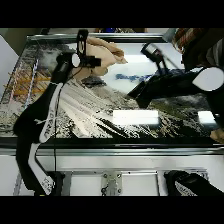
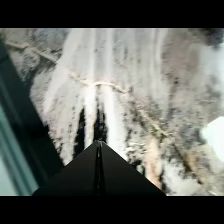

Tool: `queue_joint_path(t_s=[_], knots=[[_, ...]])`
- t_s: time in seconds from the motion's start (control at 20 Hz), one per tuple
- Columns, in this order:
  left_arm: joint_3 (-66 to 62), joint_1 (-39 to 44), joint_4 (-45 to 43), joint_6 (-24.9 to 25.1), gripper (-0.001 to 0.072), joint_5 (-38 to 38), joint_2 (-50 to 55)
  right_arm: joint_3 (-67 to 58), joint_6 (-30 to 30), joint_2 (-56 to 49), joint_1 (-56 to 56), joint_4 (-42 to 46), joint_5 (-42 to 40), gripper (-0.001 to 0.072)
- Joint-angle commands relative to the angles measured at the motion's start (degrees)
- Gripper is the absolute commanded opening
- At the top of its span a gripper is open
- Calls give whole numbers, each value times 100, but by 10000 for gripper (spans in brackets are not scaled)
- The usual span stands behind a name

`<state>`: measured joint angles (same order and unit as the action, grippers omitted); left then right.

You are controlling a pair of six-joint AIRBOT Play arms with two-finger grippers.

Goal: Fold the clothes and pants, and hang the long-sleeved shirts on hangers.

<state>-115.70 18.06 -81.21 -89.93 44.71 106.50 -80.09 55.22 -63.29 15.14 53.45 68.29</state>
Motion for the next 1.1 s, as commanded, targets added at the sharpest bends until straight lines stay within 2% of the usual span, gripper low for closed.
queue_joint_path(t_s=[0.0, 0.15, 0.25, 0.5, 0.55, 0.6, 0.65, 0.8, 0.9, 1.05], knots=[[551, 476, 20, 214, 17, -92, -1720, -501, 608, 262, -570, 990, -601, 25], [1259, 1224, 13, 319, 16, -129, -3123, -527, 1510, 669, -992, 1735, -1075, 25], [1727, 1759, 20, 308, 17, -133, -3724, -527, 2026, 876, -1259, 1816, -1084, 25], [2885, 3058, 11, 249, 17, -533, -4072, -527, 2181, 1054, -1366, 1786, -1082, 25], [3032, 3178, -33, 249, 55, -564, -4000, -527, 2181, 1056, -1366, 1773, -1075, 26], [3134, 3195, -17, 210, 361, -584, -3912, -527, 2181, 1054, -1368, 1770, -1038, 25], [3154, 3117, -24, -31, 550, -533, -3840, -527, 2179, 1054, -1366, 1770, -964, 25], [3158, 2339, -20, -809, 565, -98, -3832, -527, 2179, 1054, -1368, 1770, -643, 25], [3226, 1602, -4, -1233, 565, 686, -3829, -527, 2179, 1054, -1368, 1770, -452, 25], [4157, 734, 42, -1303, 565, 1261, -3926, -527, 2179, 1054, -1366, 1762, -291, 25]])
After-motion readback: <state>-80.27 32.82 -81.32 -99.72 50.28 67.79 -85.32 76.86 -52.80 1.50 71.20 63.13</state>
